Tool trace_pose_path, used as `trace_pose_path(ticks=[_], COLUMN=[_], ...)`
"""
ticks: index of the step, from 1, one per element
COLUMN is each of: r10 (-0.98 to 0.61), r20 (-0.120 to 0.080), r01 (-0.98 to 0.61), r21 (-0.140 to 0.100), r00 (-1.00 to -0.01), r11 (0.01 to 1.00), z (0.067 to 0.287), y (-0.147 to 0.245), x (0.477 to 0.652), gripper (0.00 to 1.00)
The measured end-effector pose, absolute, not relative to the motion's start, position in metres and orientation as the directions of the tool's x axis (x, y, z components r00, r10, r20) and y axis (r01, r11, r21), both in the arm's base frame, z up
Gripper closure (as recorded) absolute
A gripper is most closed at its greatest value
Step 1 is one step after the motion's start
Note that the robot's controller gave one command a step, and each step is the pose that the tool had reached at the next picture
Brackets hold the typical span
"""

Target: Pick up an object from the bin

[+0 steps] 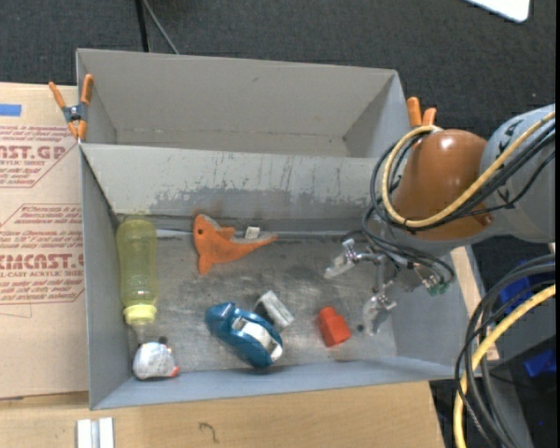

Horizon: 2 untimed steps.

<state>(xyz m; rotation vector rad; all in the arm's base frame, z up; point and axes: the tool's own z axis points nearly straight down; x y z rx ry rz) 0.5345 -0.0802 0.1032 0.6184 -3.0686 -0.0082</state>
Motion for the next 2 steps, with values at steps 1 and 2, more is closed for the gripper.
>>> trace_pose_path(ticks=[1,2], r10=[-0.58,-0.574], r20=[-0.032,-0.005], r01=[-0.58,-0.574], r21=[-0.017,-0.013], r00=[-0.814,-0.819], r11=[0.815,0.819], z=[0.0793,0.0786], y=[-0.0871,-0.0962], x=[0.5004,0.4941], gripper=[1.0,0.0])
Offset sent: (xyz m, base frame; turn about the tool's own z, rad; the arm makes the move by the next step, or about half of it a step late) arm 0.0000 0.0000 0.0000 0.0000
